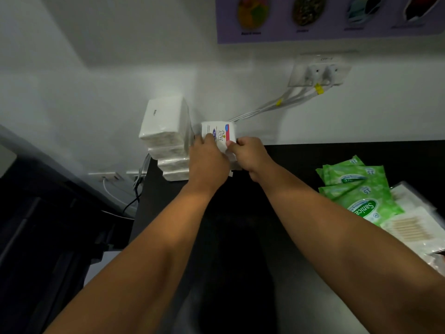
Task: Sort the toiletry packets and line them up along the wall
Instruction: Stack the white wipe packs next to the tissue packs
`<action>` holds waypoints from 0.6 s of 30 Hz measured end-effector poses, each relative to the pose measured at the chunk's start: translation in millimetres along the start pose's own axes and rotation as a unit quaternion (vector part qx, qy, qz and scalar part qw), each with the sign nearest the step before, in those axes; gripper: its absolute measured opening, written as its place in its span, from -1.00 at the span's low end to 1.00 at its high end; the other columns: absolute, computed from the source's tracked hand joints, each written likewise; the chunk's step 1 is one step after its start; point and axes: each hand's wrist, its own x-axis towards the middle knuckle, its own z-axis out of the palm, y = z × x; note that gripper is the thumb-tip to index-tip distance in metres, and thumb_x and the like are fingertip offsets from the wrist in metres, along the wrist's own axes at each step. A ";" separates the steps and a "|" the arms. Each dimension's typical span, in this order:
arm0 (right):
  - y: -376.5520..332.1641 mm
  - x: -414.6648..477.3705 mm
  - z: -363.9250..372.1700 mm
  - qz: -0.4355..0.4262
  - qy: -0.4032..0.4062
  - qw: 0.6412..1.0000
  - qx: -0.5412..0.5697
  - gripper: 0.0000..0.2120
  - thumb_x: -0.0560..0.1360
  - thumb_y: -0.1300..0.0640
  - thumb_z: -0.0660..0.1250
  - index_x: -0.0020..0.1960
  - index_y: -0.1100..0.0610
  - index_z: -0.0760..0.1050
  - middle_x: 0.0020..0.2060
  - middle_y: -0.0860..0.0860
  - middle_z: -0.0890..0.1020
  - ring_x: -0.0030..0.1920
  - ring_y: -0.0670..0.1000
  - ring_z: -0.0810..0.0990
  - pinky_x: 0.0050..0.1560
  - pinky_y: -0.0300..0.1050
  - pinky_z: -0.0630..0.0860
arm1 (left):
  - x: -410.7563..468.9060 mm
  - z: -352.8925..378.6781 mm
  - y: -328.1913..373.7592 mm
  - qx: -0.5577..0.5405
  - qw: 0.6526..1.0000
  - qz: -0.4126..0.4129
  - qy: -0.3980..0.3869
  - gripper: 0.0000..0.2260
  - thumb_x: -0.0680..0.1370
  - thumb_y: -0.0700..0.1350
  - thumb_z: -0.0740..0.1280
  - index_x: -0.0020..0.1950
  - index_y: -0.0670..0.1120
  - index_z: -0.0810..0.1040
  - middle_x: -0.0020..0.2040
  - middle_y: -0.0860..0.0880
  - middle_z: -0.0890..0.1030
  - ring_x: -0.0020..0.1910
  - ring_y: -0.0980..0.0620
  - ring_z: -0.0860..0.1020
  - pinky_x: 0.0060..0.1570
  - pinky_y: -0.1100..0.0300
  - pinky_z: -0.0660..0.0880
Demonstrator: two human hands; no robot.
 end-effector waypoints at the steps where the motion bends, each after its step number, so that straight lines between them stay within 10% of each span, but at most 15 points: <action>1: 1.8 0.1 1.3 0.001 0.001 1.000 0.008 -0.67 0.60 0.06 0.31 0.29 0.21 0.55 0.15 0.09 0.66 0.04 0.03 0.65 0.08 -0.04 0.61 | 1.0 2.3 -1.0 0.017 1.000 0.003 -0.014 -0.59 0.53 -0.23 0.28 0.37 -0.26 0.39 0.33 -0.28 0.40 0.27 -0.26 0.41 0.28 -0.05 0.41; 7: 7.6 0.5 2.2 -0.016 0.031 0.999 -0.006 -0.68 0.60 0.07 0.32 0.27 0.21 0.56 0.13 0.06 0.66 -0.02 -0.03 0.64 -0.15 -0.25 0.56 | 5.9 5.3 -1.2 0.112 0.990 0.030 -0.078 -0.40 0.60 -0.11 0.25 0.57 -0.27 0.12 0.55 -0.36 0.09 0.51 -0.31 0.17 0.50 -0.10 0.19; 18: 16.7 4.5 8.3 0.016 0.000 0.996 0.089 -0.70 0.61 0.13 0.29 0.31 0.17 0.55 0.14 0.07 0.67 0.10 0.03 0.66 0.19 0.04 0.59 | 12.6 7.0 -3.7 0.183 0.977 0.070 -0.084 -0.36 0.61 -0.15 0.25 0.57 -0.34 0.02 0.58 -0.37 -0.05 0.59 -0.27 0.00 0.57 -0.06 0.00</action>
